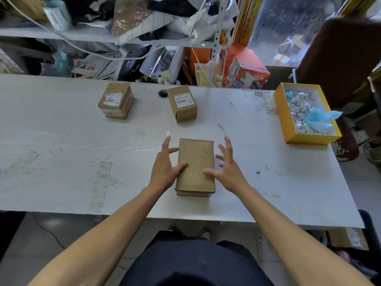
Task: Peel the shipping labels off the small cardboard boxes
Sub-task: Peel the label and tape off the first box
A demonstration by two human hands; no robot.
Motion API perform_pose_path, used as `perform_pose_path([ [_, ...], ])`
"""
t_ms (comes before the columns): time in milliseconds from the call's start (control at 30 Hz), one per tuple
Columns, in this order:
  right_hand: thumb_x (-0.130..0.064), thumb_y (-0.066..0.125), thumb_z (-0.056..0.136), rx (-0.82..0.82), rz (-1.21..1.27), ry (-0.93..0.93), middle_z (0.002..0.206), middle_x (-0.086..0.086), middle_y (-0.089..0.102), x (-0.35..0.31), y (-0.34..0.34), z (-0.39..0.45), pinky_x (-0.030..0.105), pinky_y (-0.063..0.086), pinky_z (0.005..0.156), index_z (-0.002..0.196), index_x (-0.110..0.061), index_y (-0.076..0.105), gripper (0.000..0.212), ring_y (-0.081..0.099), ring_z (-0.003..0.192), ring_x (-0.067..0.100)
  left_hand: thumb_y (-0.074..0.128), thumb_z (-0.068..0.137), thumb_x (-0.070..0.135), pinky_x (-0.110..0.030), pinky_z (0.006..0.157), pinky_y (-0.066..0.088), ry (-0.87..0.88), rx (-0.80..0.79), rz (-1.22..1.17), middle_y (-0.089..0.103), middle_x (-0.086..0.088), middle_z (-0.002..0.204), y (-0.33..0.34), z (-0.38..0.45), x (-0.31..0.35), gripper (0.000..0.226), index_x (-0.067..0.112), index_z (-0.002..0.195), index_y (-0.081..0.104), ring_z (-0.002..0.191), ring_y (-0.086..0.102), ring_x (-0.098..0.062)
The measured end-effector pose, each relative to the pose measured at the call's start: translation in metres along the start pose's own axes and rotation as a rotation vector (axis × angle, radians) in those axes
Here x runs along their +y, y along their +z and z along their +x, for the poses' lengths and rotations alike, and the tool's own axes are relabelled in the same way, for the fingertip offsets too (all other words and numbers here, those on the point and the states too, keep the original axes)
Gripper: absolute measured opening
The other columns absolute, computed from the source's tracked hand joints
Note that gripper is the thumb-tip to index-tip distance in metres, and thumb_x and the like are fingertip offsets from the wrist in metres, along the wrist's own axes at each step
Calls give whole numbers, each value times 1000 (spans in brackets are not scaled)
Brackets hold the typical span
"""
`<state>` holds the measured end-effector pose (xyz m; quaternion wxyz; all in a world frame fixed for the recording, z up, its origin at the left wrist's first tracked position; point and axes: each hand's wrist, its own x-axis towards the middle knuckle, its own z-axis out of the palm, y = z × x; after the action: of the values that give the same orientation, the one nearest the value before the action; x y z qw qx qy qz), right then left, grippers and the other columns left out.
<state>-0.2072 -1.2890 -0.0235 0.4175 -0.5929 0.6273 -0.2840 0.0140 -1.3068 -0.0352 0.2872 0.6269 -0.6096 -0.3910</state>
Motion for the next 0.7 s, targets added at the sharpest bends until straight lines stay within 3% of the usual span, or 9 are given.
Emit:
perform_pose_path([
  [67, -46, 90, 57, -89, -79, -71, 157, -24, -19, 0, -7, 0, 40, 27, 115, 144, -51, -23, 142, 11, 149, 15, 86, 58, 60, -39, 117, 24, 75, -135, 19, 22, 7, 162, -8, 1, -7, 134, 39, 156, -2, 148, 23, -17],
  [167, -54, 90, 49, -159, -172, -91, 155, -17, -34, 4, -4, 2, 42, 8, 120, 146, -43, -27, 152, -25, 145, 4, 84, 44, 73, -49, 123, 11, 177, -293, 80, -10, 19, 163, -11, -1, -17, 148, 50, 151, -15, 153, -2, -15],
  [300, -52, 93, 46, -178, -183, -86, 156, -10, -33, 2, 10, 9, 38, 15, 117, 146, -45, -24, 154, -19, 142, -1, 84, 43, 71, -47, 124, 9, 229, -331, 58, -17, 36, 153, -2, 0, -15, 145, 61, 142, -21, 153, -6, -15],
  [467, -55, 92, 44, -208, -210, -141, 155, -14, -35, 1, 11, 20, 34, 17, 115, 142, -52, -26, 154, -17, 147, 8, 85, 44, 70, -49, 124, 13, 241, -361, 66, -13, 18, 163, 0, 10, -13, 148, 52, 148, -19, 153, -3, -16],
  [700, -57, 92, 43, -197, -210, -174, 150, -33, -32, -5, 11, 31, 36, 11, 117, 144, -50, -23, 153, -22, 146, 3, 88, 42, 65, -50, 122, 11, 224, -395, 78, -19, 12, 164, -4, 29, -11, 151, 52, 149, -18, 153, -7, -18],
])
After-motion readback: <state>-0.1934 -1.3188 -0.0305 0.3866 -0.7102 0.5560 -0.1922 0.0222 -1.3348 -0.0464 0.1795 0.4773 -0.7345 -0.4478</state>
